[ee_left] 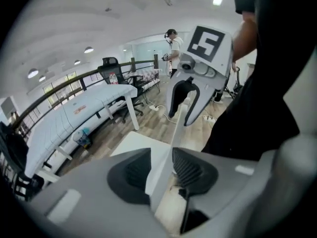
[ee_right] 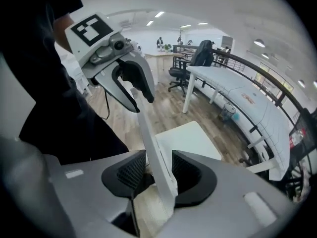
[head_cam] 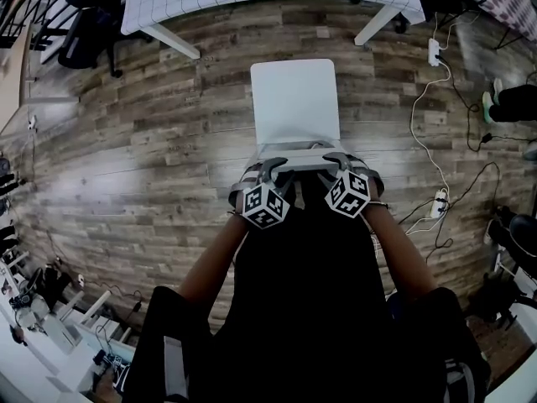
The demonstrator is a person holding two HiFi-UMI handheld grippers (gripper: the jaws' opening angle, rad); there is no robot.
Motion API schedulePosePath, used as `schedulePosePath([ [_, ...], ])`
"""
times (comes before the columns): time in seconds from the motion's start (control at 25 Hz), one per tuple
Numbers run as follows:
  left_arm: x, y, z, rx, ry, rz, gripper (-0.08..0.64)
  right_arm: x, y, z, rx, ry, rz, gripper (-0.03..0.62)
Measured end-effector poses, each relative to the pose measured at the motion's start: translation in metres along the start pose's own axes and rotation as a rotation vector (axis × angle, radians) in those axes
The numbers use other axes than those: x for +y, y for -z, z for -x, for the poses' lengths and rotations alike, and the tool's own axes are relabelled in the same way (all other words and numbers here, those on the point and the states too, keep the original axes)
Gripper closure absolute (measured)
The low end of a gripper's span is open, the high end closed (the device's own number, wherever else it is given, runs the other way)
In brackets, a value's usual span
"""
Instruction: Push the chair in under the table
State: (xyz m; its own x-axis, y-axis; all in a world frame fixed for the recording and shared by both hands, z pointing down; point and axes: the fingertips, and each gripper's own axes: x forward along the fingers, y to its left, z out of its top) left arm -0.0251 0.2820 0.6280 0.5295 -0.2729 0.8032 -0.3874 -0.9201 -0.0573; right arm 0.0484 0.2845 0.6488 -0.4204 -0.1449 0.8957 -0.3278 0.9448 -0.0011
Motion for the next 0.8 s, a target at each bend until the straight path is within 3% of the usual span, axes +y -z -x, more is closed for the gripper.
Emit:
schedulePosePath([
  [0.08, -0.001, 0.008, -0.009, 0.035, 0.035, 0.044, 0.402, 0.002, 0.003, -0.009, 0.033, -0.01, 0.062, 0.428],
  [0.24, -0.005, 0.015, -0.021, 0.078, 0.085, 0.036, 0.4, 0.01, 0.012, -0.026, 0.084, -0.048, 0.124, 0.428],
  [0.44, -0.008, 0.015, -0.022, 0.109, 0.126, -0.02, 0.403, 0.015, 0.017, -0.041, 0.117, -0.06, 0.173, 0.428],
  [0.8, -0.018, 0.043, -0.033, 0.257, 0.147, -0.134, 0.367, 0.016, 0.021, -0.06, 0.158, -0.08, 0.207, 0.428],
])
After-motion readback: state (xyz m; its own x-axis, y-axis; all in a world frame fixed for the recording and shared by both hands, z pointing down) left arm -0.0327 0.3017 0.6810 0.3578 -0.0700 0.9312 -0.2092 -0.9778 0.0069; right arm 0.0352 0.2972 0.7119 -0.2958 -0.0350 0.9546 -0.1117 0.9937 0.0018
